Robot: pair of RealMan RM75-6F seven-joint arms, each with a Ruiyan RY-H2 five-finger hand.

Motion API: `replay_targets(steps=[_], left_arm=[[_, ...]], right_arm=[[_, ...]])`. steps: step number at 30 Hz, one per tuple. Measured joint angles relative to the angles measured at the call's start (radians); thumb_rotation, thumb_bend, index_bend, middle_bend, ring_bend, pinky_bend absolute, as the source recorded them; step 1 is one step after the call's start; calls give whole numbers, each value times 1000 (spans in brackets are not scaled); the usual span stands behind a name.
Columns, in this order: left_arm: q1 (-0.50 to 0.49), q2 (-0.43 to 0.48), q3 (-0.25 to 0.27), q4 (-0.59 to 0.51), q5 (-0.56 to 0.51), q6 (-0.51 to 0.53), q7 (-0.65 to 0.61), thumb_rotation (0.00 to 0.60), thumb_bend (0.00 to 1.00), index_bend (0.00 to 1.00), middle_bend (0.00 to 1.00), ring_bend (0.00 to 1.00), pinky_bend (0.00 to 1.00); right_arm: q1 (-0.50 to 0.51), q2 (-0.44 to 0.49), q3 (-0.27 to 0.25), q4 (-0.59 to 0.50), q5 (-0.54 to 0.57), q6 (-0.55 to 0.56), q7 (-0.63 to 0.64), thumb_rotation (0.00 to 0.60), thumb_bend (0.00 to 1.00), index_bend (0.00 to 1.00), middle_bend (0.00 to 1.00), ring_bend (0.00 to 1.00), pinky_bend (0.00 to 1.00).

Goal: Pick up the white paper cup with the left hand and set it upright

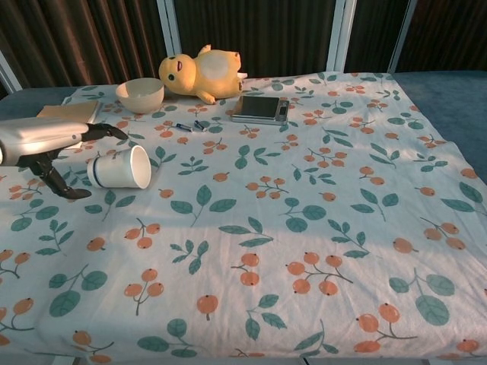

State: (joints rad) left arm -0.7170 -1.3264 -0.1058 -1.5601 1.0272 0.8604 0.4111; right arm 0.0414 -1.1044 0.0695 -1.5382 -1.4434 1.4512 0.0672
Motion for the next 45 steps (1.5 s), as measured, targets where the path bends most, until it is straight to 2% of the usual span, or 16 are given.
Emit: replay_targets(steps=[4,8,16,25,29,32,37,41,45], left_arm=[[-68,-2,-10,-65,-156,26,194,600,260,0,0,0,0],[-141,-51,-19,-68,-284,45,296,600,260,0,0,0,0],[-225,-122,-11,3,-467,56,403,600,260,0,0,0,0],[-268,-129,14,24,-573,73,458,600,284,0,22,0,14],[-275,-136,20,30,-586,69,447,600,308,19,126,0,26],[-270,-148,16,41,-570,73,418,600,331,123,227,6,56],[-250,-179,1,77,-517,78,331,600,391,261,351,85,92],[-236,-195,-8,97,-481,81,286,600,469,321,408,135,109],[-223,-192,-20,96,-469,79,246,600,485,329,414,143,112]], right_arm=[[-1,1,0,3,0,0,6,600,170,0,0,0,0],[-2,2,0,9,3,-2,16,600,170,0,0,0,0],[1,5,1,21,4,-8,32,600,171,0,0,0,0],[6,5,0,23,1,-17,34,600,172,0,0,0,0],[7,7,1,21,4,-18,33,600,171,0,0,0,0],[6,7,1,21,6,-18,33,600,171,0,0,0,0],[9,8,1,23,8,-27,35,600,171,0,0,0,0],[10,10,1,24,11,-31,37,600,171,0,0,0,0],[11,11,2,23,13,-31,39,600,172,0,0,0,0]])
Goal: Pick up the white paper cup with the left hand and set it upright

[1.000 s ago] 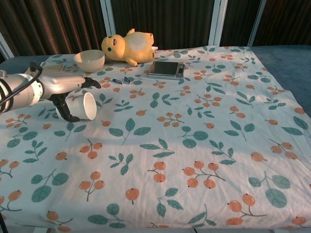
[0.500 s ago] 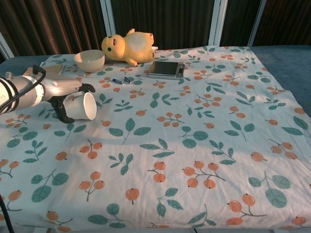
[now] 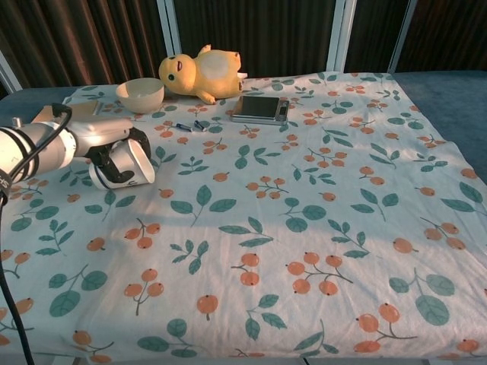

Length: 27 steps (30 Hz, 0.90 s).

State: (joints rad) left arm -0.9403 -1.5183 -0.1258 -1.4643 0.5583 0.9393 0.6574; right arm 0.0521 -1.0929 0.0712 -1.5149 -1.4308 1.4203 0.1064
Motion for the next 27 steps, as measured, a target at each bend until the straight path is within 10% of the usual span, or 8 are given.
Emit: replay_targets(steps=[9,15,27], left_arm=[[56,54,-41,-75,99,6,-176,600,466,322,407,141,118],[150,63,-88,-88,253,29,-510,600,449,323,406,133,141],[346,-65,-123,186,550,117,-1151,600,425,276,356,91,163]], right_arm=[[4,5,0,-10,0,-5,-8,600,171,0,0,0,0],[5,7,-1,-20,3,-9,-13,600,171,0,0,0,0],[12,6,-9,-35,-3,-24,-25,600,172,0,0,0,0]])
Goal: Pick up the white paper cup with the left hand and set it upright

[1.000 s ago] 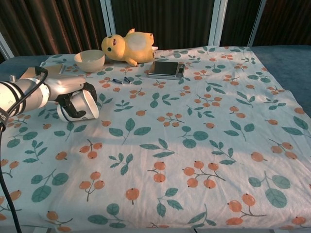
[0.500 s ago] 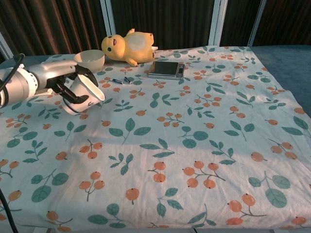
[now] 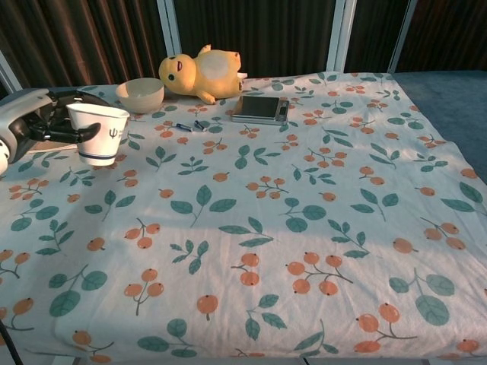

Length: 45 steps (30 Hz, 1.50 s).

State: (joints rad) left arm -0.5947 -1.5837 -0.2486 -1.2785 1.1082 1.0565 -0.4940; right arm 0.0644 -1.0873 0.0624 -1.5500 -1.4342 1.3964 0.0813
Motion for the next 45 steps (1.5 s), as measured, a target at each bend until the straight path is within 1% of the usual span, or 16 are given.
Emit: replay_targets(steps=[4,7,13,15,18,20,25,29,32,35,36,39,42,43,45], left_arm=[[29,-72,-4,111,27,8,-71,600,404,259,334,79,168],[38,-111,-6,167,39,3,-103,600,404,253,326,78,180],[46,-155,-5,227,73,-13,-147,600,405,226,251,67,188],[47,-158,-4,231,81,-18,-154,600,403,199,225,62,188],[48,-156,0,232,95,-26,-165,600,385,62,117,28,186],[50,-153,0,229,106,-27,-175,600,381,6,63,8,184],[58,-140,1,214,132,-13,-184,600,380,0,4,0,171],[63,-125,1,195,144,0,-185,600,378,0,0,0,138],[67,-114,2,178,157,15,-184,600,376,0,0,0,87],[76,-72,12,127,191,47,-167,600,372,0,0,0,46],[80,-50,19,106,205,58,-150,600,372,0,0,0,28],[98,51,43,4,234,78,-30,600,373,0,0,0,0],[122,163,69,-109,237,98,176,600,373,0,0,0,0],[134,208,80,-154,234,111,275,600,373,0,0,0,0],[159,275,97,-225,229,138,431,600,372,0,0,0,0]], right_arm=[[0,0,0,2,3,-2,4,600,171,0,0,0,0],[1,3,1,2,4,-2,7,600,171,0,0,0,0],[0,6,1,5,7,-3,17,600,171,0,0,0,0],[1,6,1,6,7,-5,19,600,171,0,0,0,0],[1,6,0,8,6,-5,24,600,171,0,0,0,0],[0,6,0,9,5,-2,26,600,171,0,0,0,0],[-2,6,-1,10,3,1,30,600,171,0,0,0,0],[-2,7,-1,10,4,1,30,600,171,0,0,0,0],[-2,9,0,8,4,1,28,600,171,0,0,0,0],[-5,14,2,5,5,8,29,600,171,0,0,0,0],[-6,15,2,5,7,11,29,600,171,0,0,0,0],[-10,10,5,14,11,18,24,600,171,0,0,0,0],[-14,-7,8,34,12,36,9,600,171,0,0,0,0],[-18,-13,8,42,11,46,4,600,171,0,0,0,0],[-24,-21,8,51,5,65,-1,600,171,0,0,0,0]])
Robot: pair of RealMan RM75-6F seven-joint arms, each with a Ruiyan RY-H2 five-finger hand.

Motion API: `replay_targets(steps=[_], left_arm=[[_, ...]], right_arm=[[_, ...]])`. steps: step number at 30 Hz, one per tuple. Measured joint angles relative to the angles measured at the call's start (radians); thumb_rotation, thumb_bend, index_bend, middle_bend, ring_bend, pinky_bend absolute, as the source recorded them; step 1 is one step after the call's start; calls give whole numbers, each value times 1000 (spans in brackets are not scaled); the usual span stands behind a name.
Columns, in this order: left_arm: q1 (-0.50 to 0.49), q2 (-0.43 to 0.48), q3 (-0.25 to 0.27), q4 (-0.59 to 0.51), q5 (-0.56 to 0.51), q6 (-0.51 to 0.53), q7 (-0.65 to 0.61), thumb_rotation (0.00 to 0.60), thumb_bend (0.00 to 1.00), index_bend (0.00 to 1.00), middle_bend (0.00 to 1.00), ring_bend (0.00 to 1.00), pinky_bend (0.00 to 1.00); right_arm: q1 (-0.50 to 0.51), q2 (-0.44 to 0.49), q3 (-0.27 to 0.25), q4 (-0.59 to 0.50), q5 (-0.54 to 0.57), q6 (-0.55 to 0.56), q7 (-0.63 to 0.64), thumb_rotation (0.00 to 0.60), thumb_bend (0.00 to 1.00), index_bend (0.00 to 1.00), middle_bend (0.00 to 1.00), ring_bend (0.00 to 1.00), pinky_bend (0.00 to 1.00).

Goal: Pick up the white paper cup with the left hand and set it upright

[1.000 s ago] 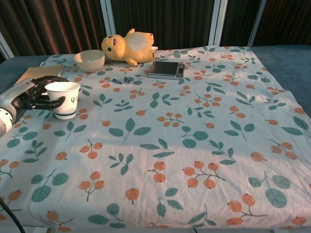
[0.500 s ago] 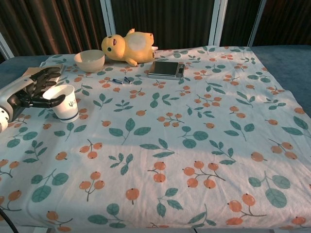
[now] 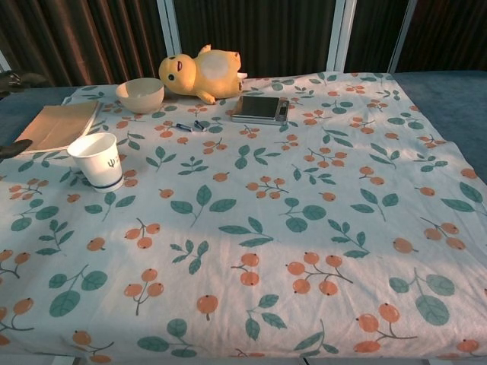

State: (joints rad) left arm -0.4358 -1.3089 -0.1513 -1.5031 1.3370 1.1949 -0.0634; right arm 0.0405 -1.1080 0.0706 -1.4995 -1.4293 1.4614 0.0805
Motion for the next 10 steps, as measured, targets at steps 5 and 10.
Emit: replay_targets(steps=[5,10], left_arm=[[122,158,64,-149,-1,166,352,600,371,0,0,0,0],[268,203,127,-173,10,329,432,600,372,0,0,0,0]], right_arm=[[-30,-22,-7,30,-33,73,-7,600,171,0,0,0,0],[-64,-34,-26,48,-55,110,-8,600,171,0,0,0,0]])
